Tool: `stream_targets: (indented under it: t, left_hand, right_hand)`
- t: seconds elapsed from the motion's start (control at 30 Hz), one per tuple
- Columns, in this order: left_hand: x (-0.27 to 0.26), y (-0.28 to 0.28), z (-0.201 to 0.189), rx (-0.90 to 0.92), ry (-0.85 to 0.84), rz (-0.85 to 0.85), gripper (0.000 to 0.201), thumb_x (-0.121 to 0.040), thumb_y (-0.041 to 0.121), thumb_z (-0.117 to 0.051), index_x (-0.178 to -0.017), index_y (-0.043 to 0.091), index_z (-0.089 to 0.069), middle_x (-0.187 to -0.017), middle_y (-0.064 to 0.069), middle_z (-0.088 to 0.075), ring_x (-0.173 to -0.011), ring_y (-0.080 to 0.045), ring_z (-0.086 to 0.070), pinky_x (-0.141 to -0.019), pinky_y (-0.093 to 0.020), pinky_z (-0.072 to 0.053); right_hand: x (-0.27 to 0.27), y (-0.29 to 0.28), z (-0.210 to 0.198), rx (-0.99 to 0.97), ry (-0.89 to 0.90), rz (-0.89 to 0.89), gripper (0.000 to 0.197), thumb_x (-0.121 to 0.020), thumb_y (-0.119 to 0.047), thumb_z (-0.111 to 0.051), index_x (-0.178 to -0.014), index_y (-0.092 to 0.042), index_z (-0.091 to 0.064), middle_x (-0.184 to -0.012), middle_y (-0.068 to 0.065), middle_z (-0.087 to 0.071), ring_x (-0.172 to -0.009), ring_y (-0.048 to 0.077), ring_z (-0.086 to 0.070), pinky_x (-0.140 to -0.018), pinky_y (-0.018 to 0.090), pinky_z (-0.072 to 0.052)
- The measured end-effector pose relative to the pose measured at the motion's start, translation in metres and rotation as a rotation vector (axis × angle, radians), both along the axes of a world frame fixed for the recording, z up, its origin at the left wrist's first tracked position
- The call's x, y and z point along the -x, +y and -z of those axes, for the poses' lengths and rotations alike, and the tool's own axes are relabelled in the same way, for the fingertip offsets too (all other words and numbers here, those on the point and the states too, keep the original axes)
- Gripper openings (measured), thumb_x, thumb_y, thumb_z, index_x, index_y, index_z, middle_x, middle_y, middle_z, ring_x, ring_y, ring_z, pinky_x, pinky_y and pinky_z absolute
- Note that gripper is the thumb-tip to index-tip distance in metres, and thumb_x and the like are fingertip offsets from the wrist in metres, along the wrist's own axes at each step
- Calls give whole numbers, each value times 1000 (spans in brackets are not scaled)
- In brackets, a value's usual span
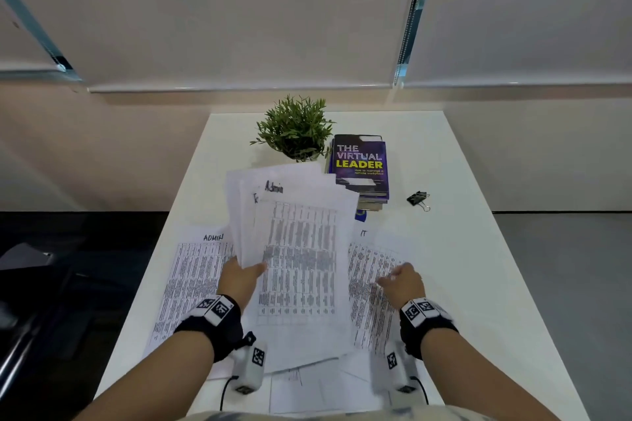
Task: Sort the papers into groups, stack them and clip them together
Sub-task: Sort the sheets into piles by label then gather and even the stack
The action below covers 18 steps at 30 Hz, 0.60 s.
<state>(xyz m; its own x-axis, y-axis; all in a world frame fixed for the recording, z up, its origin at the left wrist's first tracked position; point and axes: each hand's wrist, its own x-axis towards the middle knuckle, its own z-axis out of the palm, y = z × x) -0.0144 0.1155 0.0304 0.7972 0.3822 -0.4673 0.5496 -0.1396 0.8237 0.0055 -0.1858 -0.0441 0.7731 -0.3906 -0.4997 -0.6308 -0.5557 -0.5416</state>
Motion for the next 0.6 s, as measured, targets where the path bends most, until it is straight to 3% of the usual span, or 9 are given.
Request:
stream_targets:
  t: [0.03,0.1,0.17,0.23,0.33,0.4,0.5,0.53,0.6]
  left_hand:
    - [-2,7,0,3,-7,-28,40,-91,11,-67,-128,4,-57,-104,-10,-63,-96,-27,-56,-87,-33,-43]
    - [-5,20,0,19,-17,-80,40,-90,10,-67,-129,3,-57,-105,-11,-63,-101,-29,-58,-88,-33,-42]
    - [-6,34,3,19,-18,-122,39,-90,11,-69,-126,3,-57,-105,-12,-63,-103,-32,-59,-88,-34,-43]
    - [-7,48,6,16,-12,-167,38,-88,12,-70,-123,1,-58,-105,-13,-64,-100,-31,-58,-87,-34,-43]
    - [-8,64,14,27,-17,-218,40,-87,12,-71,-123,2,-59,-106,-13,-65,-104,-34,-60,-88,-34,-43]
    - [-8,70,17,29,-20,-230,40,-87,12,-72,-124,2,-59,-107,-13,-66,-107,-35,-61,-88,-35,-43]
    - [-8,72,19,29,-23,-224,38,-86,13,-72,-122,4,-60,-109,-13,-66,-103,-33,-60,-89,-35,-43]
    - [-8,72,19,31,-27,-222,36,-87,13,-72,-120,5,-60,-108,-13,-66,-101,-32,-60,-89,-35,-43]
    - [-10,72,19,39,-33,-213,34,-86,12,-72,-118,7,-60,-106,-12,-65,-100,-30,-59,-89,-35,-42]
  right_hand:
    - [1,-2,8,122,101,-6,62,-76,-41,-78,-118,-8,-47,-123,20,-52,-109,34,-55,-89,39,-48]
    - [6,0,11,224,229,10,87,-71,-47,-81,-131,-6,-33,-135,21,-38,-121,38,-44,-94,41,-44]
    - [10,1,16,186,195,62,93,-69,-36,-86,-134,-9,-26,-136,22,-35,-120,40,-45,-91,44,-45]
    - [11,-4,22,29,94,161,92,-71,-15,-84,-138,-12,-21,-137,24,-37,-115,41,-50,-89,47,-49]
    - [14,-14,20,-173,-3,331,88,-83,5,-65,-149,-14,-9,-139,26,-43,-98,31,-54,-91,45,-48]
    - [16,-23,15,-124,-45,314,71,-88,1,-60,-148,-6,-22,-130,26,-52,-94,32,-56,-85,40,-48]
    - [15,-35,3,-85,-130,179,33,-96,-20,-56,-122,1,-57,-117,23,-64,-105,36,-61,-88,37,-48]
    - [15,-37,0,-129,-155,164,31,-96,-23,-55,-116,0,-61,-113,20,-66,-105,36,-61,-88,39,-48]
    - [14,-38,-9,-201,-174,131,26,-97,-23,-55,-108,-1,-63,-101,16,-66,-100,35,-63,-78,34,-47]
